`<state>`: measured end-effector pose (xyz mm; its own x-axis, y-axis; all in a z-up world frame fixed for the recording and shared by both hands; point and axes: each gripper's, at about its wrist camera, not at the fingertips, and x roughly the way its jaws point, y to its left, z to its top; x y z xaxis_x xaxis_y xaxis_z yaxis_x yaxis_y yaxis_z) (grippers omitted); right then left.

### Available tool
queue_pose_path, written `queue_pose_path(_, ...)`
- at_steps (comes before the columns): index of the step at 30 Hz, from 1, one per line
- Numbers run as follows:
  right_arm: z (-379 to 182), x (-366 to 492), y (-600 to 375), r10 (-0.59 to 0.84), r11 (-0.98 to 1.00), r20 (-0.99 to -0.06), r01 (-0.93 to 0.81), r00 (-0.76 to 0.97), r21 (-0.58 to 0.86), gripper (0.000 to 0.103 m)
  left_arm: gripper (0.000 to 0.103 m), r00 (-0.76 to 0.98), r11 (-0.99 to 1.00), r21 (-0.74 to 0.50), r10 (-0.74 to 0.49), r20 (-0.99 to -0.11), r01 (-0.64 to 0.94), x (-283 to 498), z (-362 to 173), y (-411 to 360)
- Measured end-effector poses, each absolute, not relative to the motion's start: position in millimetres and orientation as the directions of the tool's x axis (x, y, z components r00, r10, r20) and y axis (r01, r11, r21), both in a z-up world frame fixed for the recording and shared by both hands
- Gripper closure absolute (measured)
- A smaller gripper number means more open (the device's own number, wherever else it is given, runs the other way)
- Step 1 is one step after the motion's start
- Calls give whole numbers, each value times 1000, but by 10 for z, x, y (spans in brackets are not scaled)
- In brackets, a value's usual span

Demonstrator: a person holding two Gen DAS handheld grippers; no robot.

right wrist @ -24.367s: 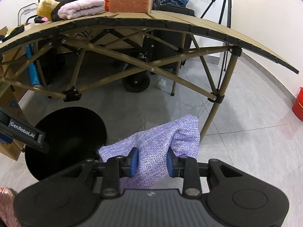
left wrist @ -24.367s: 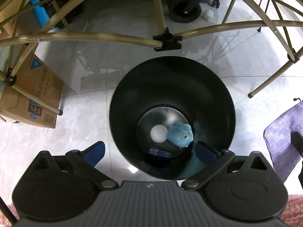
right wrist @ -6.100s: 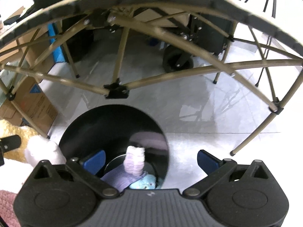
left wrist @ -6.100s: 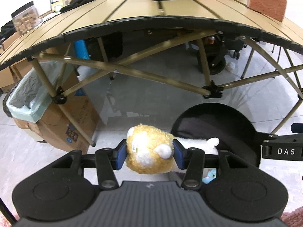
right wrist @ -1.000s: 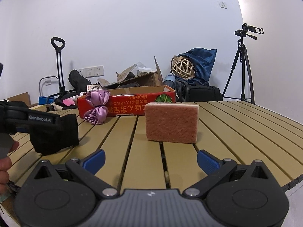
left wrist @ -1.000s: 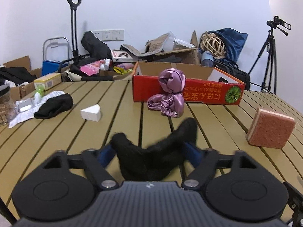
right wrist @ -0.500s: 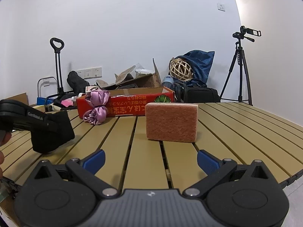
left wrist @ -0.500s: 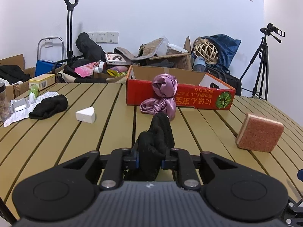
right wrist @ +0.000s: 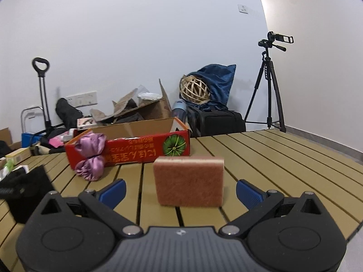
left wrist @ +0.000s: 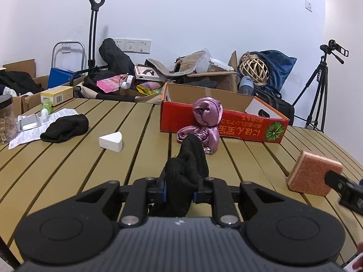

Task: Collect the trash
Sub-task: 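Close the right tool on the pink sponge while the left tool holds the glove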

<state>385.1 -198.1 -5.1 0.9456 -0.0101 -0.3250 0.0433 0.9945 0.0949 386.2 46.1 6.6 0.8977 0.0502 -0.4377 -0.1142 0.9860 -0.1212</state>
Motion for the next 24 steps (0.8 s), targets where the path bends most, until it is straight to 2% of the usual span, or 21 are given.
queue_pose_path(6, 11, 4237, -1936, -28, 985, -408, 94, 912, 142, 0, 84, 899, 984, -131, 51, -434, -119, 3851, 92, 523)
queue_pose_path(11, -23, 4461, -1866, -75, 986, -457, 136, 886, 101, 0, 84, 897, 982, -147, 43, -440, -120, 3852, 96, 555)
queue_pose_path(18, -117, 4676, -1891, -135, 977, -485, 197, 864, 78, 0, 84, 898, 981, -156, 38, -438, -118, 3847, 99, 562)
queue_pose_path(24, -191, 4820, -1928, -125, 973, -508, 206, 852, 106, 0, 84, 900, 980, -161, 37, -435, -118, 3843, 107, 574)
